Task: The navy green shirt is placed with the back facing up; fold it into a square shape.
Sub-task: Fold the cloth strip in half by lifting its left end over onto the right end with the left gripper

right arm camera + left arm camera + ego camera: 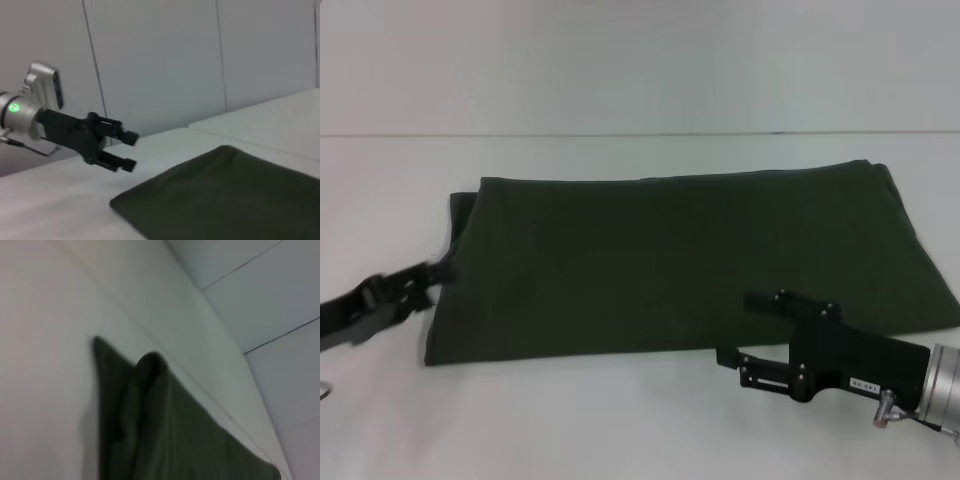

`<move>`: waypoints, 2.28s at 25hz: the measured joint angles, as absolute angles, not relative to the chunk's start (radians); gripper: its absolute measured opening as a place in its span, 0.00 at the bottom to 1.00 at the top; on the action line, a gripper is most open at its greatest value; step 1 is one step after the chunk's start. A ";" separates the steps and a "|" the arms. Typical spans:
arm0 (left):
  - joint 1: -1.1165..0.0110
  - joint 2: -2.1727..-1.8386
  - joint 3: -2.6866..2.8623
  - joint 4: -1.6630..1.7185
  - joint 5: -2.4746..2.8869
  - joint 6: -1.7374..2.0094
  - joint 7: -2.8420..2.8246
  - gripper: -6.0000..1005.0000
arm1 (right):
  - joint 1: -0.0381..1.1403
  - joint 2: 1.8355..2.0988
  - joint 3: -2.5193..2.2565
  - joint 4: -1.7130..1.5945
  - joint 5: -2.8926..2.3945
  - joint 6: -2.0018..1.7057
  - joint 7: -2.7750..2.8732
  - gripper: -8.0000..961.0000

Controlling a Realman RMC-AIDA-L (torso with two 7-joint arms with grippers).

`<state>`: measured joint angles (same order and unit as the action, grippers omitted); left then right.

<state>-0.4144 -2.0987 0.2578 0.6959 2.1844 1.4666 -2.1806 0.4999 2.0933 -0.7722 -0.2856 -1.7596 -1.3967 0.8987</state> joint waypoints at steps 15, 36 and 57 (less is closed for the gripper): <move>-0.415 -2.063 0.191 0.772 2.383 1.612 -2.410 0.74 | 0.504 2.093 -0.782 -0.283 -1.764 -1.377 0.905 0.89; -0.447 -2.051 0.193 0.698 2.461 1.503 -2.437 0.74 | 0.499 2.095 -0.782 -0.271 -1.758 -1.376 0.907 0.89; -0.465 -2.049 0.205 0.672 2.464 1.472 -2.440 0.74 | 0.495 2.095 -0.782 -0.256 -1.759 -1.384 0.907 0.89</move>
<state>-0.4646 -2.0487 0.2047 0.6722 2.4645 1.4721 -2.4401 0.4954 2.0953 -0.7824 -0.2565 -1.7585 -1.3836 0.9066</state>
